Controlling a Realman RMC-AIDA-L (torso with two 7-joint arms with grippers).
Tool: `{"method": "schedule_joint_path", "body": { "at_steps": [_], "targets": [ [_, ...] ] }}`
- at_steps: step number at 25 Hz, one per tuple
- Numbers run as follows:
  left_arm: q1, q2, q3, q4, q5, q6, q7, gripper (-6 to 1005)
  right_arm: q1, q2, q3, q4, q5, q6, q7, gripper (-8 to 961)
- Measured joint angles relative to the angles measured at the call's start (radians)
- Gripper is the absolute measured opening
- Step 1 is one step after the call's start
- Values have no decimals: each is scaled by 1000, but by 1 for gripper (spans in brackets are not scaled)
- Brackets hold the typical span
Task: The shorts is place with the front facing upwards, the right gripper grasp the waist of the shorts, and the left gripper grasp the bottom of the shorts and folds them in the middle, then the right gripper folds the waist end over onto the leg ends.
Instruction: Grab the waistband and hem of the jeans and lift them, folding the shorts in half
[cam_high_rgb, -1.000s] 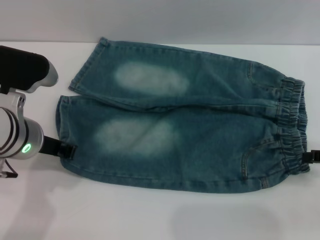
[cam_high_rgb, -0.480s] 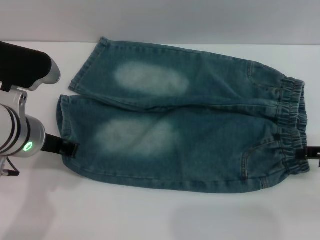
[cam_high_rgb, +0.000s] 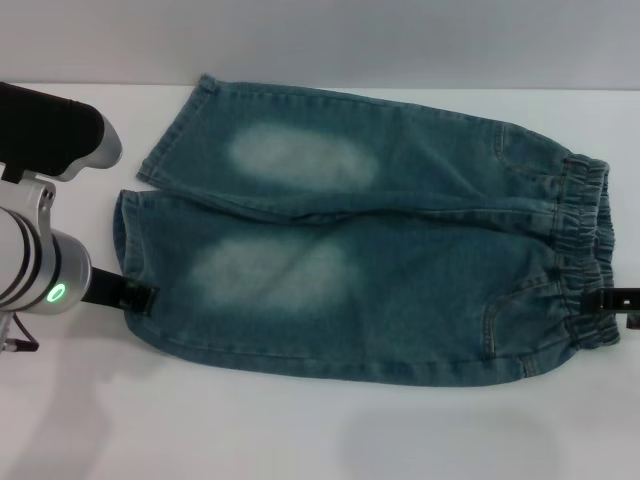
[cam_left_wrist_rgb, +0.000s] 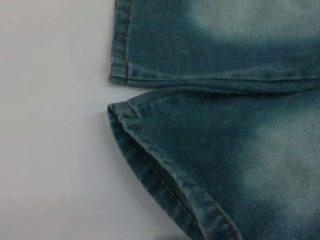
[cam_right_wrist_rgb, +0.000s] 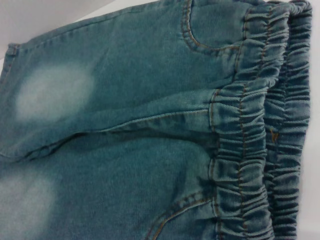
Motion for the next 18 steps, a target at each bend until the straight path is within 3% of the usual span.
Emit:
{"method": "schedule_joint_path", "body": {
  "at_steps": [15, 18],
  "targets": [
    [-8, 0, 0, -2, -1, 1, 1, 105, -6, 4, -20, -52, 5, -47, -31, 637],
    [-9, 0, 0, -2, -2, 1, 1, 105, -5, 2, -13, -53, -3, -46, -30, 490]
  ]
}}
